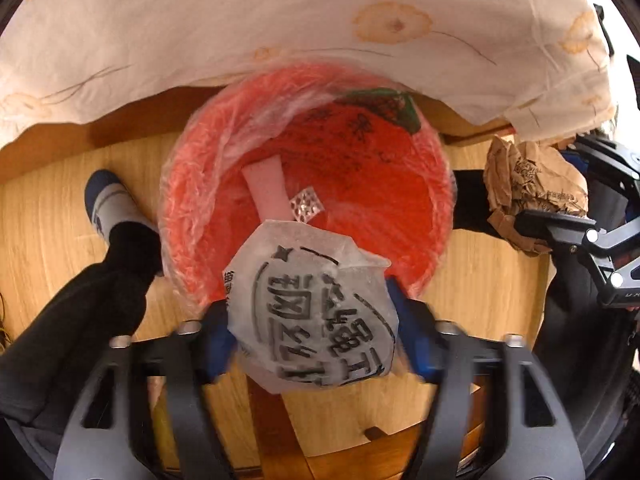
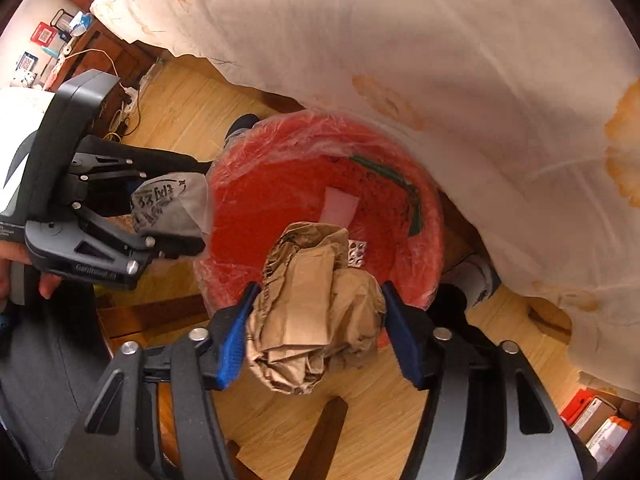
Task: Collect trash
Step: 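Carry the bag and brown paper over the red bin while both tools open to drop them, then grasp the blue-and-white medicine box with the left tool while the right tool grasps the clear round lid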
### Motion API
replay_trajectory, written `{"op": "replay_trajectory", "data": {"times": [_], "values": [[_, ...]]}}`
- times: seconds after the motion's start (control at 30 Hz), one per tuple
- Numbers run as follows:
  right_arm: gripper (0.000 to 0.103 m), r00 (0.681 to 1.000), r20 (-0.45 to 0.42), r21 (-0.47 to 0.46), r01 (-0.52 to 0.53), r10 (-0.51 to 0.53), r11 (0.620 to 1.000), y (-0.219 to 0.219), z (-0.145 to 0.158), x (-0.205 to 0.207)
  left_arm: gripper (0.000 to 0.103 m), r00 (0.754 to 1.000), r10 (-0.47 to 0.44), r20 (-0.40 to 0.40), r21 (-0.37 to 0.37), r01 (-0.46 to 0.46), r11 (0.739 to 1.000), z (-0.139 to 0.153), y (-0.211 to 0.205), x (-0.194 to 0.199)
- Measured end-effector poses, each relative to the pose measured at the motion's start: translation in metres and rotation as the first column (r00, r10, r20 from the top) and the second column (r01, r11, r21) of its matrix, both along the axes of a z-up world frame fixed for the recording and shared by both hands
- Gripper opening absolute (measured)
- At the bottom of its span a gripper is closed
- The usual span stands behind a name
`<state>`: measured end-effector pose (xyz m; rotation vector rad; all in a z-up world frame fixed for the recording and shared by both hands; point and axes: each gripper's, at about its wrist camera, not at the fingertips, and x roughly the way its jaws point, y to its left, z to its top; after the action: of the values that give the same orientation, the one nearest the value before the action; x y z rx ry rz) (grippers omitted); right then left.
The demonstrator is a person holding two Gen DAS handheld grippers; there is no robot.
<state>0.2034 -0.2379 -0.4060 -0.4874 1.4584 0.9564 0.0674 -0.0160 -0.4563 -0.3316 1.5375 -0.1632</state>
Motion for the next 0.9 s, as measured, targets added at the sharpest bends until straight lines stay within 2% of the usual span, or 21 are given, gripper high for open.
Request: {"op": "replay_trajectory", "data": {"times": [0.03,0.07,0.13,0.23,0.43,0.67,0.9], "values": [[0.076,1.0,-0.018,0.004,-0.007,0.007,1.0,0.001,-0.003,0.001,0.098,1.0,-0.005,0.012,0.009,0.005,1.0,0.003,-0.001,0.0],[0.099,1.0,-0.023,0.005,-0.011,0.011,1.0,0.001,-0.005,0.002,0.097,1.0,-0.008,0.025,0.021,0.007,1.0,0.006,-0.002,0.0],[0.098,1.0,-0.021,0.009,-0.01,0.01,1.0,0.001,-0.004,0.003,0.097,0.999,-0.01,0.043,0.028,0.009,1.0,0.012,-0.003,0.001],[0.098,0.999,0.031,0.019,0.013,-0.014,1.0,-0.003,0.007,0.005,0.097,0.998,0.001,0.065,0.049,-0.004,0.999,0.019,-0.002,0.002],[0.098,0.994,0.074,0.096,0.079,-0.086,0.992,-0.018,0.045,0.018,0.097,0.993,0.02,0.118,0.054,-0.027,0.998,0.044,-0.002,0.004],[0.098,0.972,0.137,0.221,0.157,-0.19,0.962,-0.04,0.11,0.05,0.097,0.967,0.038,0.252,0.057,-0.054,0.997,0.106,-0.005,0.017],[0.098,0.922,0.229,0.307,0.235,-0.311,0.922,-0.064,0.175,0.104,0.097,0.931,0.037,0.363,0.051,-0.059,0.997,0.174,-0.026,0.059]]}}
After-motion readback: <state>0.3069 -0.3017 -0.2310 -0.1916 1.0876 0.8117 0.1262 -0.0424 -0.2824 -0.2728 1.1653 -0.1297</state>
